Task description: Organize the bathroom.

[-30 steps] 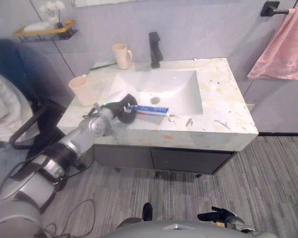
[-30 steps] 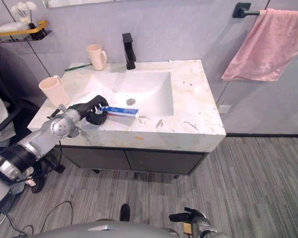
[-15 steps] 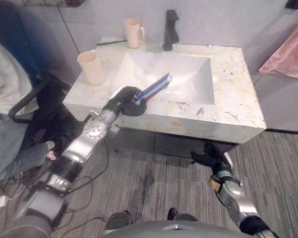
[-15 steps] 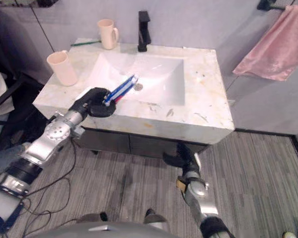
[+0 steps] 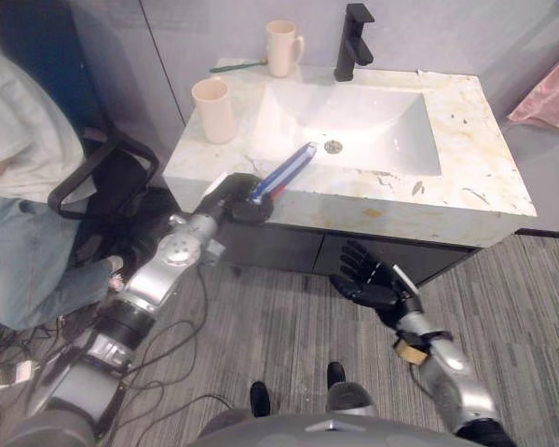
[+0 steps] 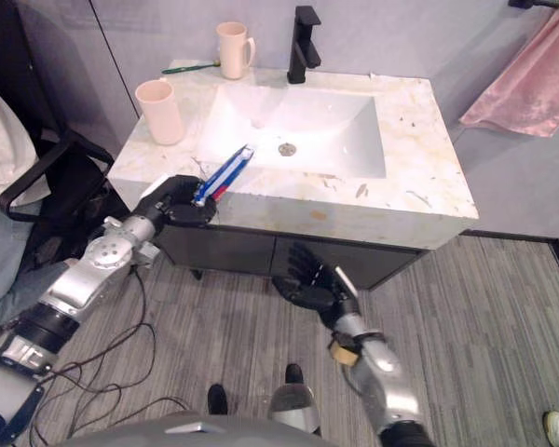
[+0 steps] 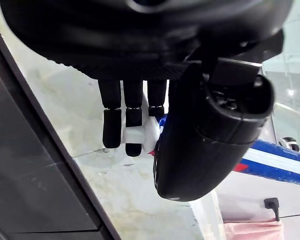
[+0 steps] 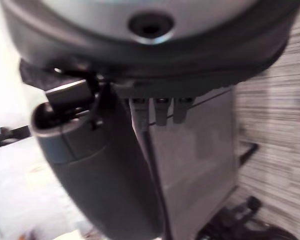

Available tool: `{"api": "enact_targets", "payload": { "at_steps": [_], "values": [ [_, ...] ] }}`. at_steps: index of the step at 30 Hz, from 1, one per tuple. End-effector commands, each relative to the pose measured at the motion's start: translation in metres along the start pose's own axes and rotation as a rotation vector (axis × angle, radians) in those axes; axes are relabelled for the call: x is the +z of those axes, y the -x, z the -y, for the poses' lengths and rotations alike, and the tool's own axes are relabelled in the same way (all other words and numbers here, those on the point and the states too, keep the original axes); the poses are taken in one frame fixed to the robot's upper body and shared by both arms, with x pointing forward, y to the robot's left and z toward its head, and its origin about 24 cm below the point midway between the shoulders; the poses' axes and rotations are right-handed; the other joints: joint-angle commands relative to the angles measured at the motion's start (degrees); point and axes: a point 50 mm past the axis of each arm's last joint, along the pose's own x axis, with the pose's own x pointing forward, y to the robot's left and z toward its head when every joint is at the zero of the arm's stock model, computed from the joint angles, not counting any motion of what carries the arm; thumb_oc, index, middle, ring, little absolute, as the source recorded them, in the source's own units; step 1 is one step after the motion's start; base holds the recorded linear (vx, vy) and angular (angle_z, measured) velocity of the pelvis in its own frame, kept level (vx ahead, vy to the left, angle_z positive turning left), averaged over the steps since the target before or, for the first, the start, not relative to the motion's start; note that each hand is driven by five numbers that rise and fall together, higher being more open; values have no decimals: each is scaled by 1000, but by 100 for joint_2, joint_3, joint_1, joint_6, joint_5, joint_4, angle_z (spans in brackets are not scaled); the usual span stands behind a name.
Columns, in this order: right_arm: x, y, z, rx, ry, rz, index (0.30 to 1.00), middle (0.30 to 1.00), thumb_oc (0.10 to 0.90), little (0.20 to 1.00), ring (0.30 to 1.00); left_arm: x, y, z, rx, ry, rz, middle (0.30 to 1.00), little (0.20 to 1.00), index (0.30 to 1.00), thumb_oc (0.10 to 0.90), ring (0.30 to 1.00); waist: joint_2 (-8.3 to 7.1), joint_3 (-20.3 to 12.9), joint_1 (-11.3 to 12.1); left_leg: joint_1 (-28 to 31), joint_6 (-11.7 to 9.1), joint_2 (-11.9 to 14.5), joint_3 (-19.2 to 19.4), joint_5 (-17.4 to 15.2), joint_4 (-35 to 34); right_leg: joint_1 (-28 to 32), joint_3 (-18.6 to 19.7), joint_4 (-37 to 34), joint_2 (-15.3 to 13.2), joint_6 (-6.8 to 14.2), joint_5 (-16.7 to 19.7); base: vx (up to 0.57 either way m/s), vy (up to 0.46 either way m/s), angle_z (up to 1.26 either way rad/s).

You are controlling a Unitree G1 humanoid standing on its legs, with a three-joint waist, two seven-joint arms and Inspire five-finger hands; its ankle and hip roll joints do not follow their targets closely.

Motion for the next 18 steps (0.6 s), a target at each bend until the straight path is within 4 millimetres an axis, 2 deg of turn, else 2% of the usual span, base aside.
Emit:
{"api": "enact_targets", "payload": {
  "at_steps": [1,4,5,7,8,9,10,12,13,18],
  "values": [
    [71,3,-19,164,150,355,900,900,800,900,900,53,5,-23,67,21,314,300,300,300,400,300,-22,-429,85,264,79,292,433,-582,0,-1006,-102,-75,-126,114,1249,-121,44,-28],
    [92,7,-25,213,197,439,900,900,800,900,900,51,6,-25,68,19,306,300,300,300,400,300,-14,-404,55,232,137,297,440,-548,0,-1065,85,254,8,66,1099,-111,44,-21],
    [115,12,-25,235,244,516,900,900,800,900,900,50,6,-26,63,20,299,300,300,300,400,300,2,-411,39,159,177,323,450,-490,0,-984,247,505,198,-14,851,-140,26,-12],
    [133,16,-26,265,295,585,900,900,800,900,900,51,6,-26,68,25,300,300,300,300,400,300,-1,-437,43,98,190,338,473,-459,0,-881,300,512,316,-65,677,-108,24,-12],
    [154,21,-29,291,317,657,900,900,800,900,900,51,5,-21,73,41,297,300,300,300,400,300,-30,-484,84,79,199,305,462,-480,0,-700,315,291,363,-93,544,-34,18,-11],
    [158,22,-30,299,319,674,900,900,800,900,900,51,4,-19,72,48,296,300,300,300,400,300,-36,-489,96,82,204,294,455,-487,0,-654,315,244,367,-96,527,-16,6,-9],
    [175,26,-35,323,350,739,900,900,800,900,900,49,3,-14,71,77,295,300,300,300,400,300,-46,-522,118,94,205,287,407,-500,0,-538,416,63,426,-105,498,-5,-2,-13],
    [187,30,-42,353,366,802,900,900,800,900,900,49,3,-12,78,95,301,300,300,300,400,300,-46,-530,125,120,204,289,415,-513,0,-523,451,27,423,-100,542,-5,13,-12],
    [203,36,-52,394,373,864,900,900,800,900,900,53,2,-10,94,126,313,300,300,300,400,300,-27,-557,131,141,209,287,406,-533,0,-497,507,-52,469,-114,473,1,28,-9],
    [234,39,-71,442,381,985,900,900,800,900,900,71,-3,-17,144,205,367,300,300,300,400,300,2,-627,187,198,220,251,356,-575,0,-444,591,-101,524,-112,437,18,35,-4]
  ]
}}
